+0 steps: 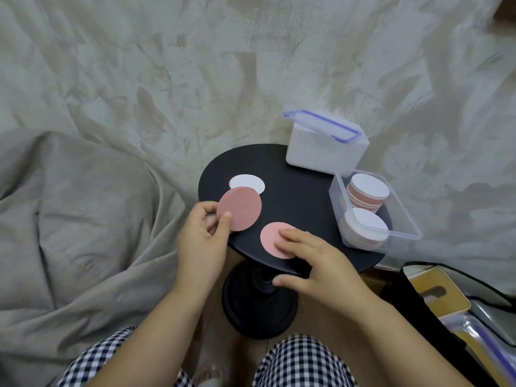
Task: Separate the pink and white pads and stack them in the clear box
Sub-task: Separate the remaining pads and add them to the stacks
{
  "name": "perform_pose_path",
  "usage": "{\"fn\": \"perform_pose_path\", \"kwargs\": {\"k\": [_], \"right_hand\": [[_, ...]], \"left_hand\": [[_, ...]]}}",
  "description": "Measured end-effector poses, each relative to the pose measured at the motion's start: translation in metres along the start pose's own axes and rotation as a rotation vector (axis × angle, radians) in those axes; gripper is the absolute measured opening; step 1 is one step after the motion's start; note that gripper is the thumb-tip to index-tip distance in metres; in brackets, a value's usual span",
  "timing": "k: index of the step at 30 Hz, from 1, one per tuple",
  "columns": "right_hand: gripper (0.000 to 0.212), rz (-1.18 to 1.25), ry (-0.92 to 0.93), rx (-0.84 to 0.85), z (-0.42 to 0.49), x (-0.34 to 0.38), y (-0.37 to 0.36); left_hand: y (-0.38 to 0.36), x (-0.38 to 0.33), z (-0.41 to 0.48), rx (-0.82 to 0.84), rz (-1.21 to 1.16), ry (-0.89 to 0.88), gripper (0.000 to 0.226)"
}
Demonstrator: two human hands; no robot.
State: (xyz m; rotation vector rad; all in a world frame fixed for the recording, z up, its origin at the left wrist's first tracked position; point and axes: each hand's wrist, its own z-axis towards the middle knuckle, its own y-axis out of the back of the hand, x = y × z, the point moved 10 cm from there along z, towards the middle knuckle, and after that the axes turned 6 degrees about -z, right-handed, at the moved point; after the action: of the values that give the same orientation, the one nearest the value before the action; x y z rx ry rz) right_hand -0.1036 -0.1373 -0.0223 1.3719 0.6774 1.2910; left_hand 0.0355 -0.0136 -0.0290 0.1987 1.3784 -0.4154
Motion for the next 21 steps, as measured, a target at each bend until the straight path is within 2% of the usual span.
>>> {"fn": "perform_pose_path", "kwargs": {"k": [4, 7, 10, 14, 17, 21], "right_hand": [[0.032, 0.123, 0.032, -0.190, -0.012, -0.002, 0.012], [0.012, 0.312, -0.036, -0.279, -0.015, -0.002, 0.029], [0.019, 0.504, -0.187, -0.425, -0.015, -0.017, 0.046], [0.014, 0.714, -0.319, -0.547, -0.009, -0.034, 0.046], [0.015, 0.805, -0.333, -0.595, -0.003, -0.035, 0.042], [0.017, 0.773, -0.321, -0.623, 0.003, -0.031, 0.039]], "left_hand": [[-0.002, 0.003, -0.004, 0.044, -0.007, 0.006, 0.007], [-0.006, 0.006, -0.008, 0.088, -0.065, 0.036, 0.005], [-0.020, 0.005, -0.012, 0.172, -0.176, 0.090, 0.006], [-0.043, 0.004, -0.022, 0.316, -0.329, 0.189, 0.009], [-0.056, -0.003, -0.029, 0.413, -0.326, 0.171, 0.021], [-0.077, -0.009, -0.036, 0.534, -0.241, 0.118, 0.038]]}}
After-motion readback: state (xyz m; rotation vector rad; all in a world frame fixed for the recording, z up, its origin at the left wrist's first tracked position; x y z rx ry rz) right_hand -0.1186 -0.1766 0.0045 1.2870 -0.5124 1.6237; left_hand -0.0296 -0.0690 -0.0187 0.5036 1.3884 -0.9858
